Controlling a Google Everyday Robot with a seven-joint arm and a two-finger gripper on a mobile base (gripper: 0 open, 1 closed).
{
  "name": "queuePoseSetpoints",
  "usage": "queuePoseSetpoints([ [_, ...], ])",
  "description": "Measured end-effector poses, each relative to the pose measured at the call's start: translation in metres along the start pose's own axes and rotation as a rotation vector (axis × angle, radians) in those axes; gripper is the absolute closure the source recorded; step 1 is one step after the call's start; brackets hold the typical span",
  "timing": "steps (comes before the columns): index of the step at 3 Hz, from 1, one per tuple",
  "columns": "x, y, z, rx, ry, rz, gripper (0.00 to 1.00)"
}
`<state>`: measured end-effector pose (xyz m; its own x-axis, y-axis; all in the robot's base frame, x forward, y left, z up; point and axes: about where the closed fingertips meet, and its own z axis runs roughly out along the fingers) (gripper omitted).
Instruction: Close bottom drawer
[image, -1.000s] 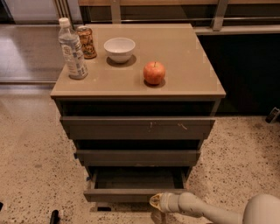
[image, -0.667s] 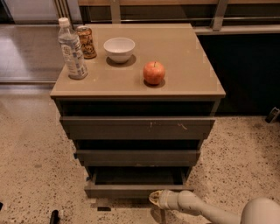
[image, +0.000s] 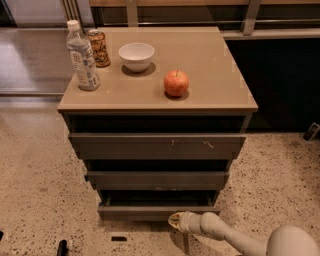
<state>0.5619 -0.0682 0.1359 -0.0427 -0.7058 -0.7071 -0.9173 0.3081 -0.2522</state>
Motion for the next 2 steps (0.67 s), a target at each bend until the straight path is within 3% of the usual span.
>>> queuePoseSetpoints([
  [2, -0.005, -0.03, 0.021, 0.003, 0.019, -0.026, 1.0],
])
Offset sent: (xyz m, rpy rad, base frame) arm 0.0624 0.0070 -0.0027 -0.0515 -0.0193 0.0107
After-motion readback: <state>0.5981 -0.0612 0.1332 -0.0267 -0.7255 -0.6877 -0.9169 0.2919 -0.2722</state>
